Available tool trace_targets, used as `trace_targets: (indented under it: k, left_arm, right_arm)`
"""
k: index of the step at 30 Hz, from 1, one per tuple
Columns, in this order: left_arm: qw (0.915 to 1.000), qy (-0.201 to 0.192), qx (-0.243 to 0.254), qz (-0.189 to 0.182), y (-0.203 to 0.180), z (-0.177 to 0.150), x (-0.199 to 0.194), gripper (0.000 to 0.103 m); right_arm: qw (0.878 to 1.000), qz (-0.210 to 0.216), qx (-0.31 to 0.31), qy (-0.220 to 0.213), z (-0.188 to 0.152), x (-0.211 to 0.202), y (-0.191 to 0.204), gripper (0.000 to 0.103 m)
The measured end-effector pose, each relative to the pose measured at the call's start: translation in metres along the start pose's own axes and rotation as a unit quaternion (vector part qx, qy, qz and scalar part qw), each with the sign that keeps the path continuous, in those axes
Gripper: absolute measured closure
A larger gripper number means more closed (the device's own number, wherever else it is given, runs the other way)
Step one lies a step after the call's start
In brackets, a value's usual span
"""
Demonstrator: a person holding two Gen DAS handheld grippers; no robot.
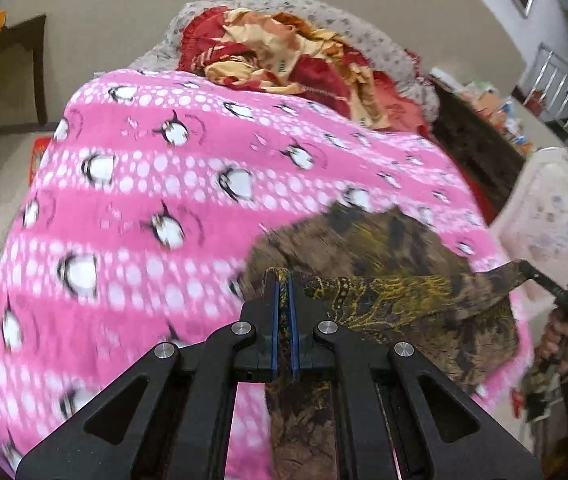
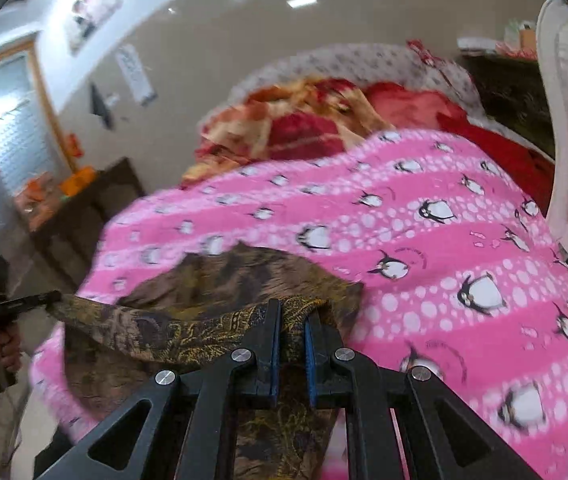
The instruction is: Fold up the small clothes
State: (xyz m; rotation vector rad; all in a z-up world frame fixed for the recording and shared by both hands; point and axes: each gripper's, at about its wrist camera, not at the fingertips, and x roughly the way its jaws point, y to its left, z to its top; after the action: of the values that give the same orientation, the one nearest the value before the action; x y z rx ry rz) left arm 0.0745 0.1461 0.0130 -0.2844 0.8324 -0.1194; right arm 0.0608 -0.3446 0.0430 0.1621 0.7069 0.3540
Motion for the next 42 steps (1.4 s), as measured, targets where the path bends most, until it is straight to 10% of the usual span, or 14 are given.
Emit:
trace_targets:
  k: [18, 25, 31, 42]
  left_arm:
    - [0.9923, 0.095, 0.014, 0.078, 0.031, 0.016, 0.135, 0.093]
    - [0.9949, 0.029, 0.022, 0.094, 0.022, 0.015, 0.072, 0.093]
    - [0.997, 0.028, 0.066, 0.029, -0.045, -0.017, 0.07, 0.093]
    - [0.9936, 0.096, 0.004, 0.059, -0.021, -0.035, 0.129, 0.093]
  right_arm:
    - [0.986, -0.068, 0.068, 0.135, 0.028, 0.158, -0.038, 0.094]
    - [0.991, 0.009, 0.109, 0.073, 0.039, 0.108, -0.043, 0.086]
    - [0.995, -0.008, 0.094, 0.021, 0.039, 0.075, -0.016, 0.074]
    - [0.971, -0.133, 0.015, 0.2, -0.004, 0.177, 0.01, 0.074]
